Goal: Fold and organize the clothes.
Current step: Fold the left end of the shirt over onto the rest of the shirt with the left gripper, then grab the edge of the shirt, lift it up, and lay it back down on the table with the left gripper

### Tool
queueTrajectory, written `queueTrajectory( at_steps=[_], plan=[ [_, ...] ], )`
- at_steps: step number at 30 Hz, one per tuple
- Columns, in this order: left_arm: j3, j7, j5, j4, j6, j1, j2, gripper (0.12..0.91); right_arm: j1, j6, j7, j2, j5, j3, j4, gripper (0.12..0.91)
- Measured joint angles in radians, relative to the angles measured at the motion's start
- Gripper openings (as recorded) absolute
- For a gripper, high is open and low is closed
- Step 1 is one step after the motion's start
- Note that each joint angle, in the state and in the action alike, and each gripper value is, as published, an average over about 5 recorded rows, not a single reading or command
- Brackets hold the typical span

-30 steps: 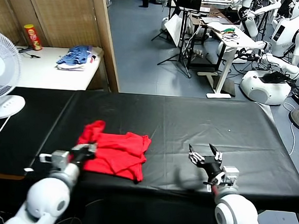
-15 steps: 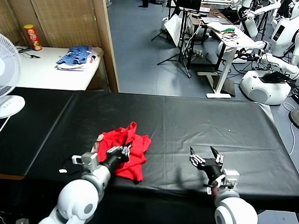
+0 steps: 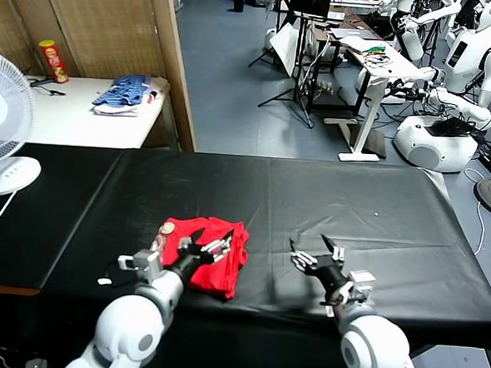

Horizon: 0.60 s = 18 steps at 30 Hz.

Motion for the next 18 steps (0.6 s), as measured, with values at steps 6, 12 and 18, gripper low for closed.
queueTrajectory(
  at_steps=[6,12,18],
  plan=[
    [-0.108,0.044,0.068,0.055,-0.054,0.053,0.059,0.798,0.098,0.011,-0.015,0.025,-0.060,-0.136,-0.085,0.798],
    [-0.182,0.048,0.065,0.113,-0.065,0.080,0.062,0.798,0.150,0.017,-0.017,0.038,-0.210,-0.227,-0.191,0.798],
    [-0.213,0.055,0.046,0.142,-0.066,0.081,0.056,0.798,0.159,0.060,0.002,0.067,-0.353,-0.246,-0.263,0.798]
  ],
)
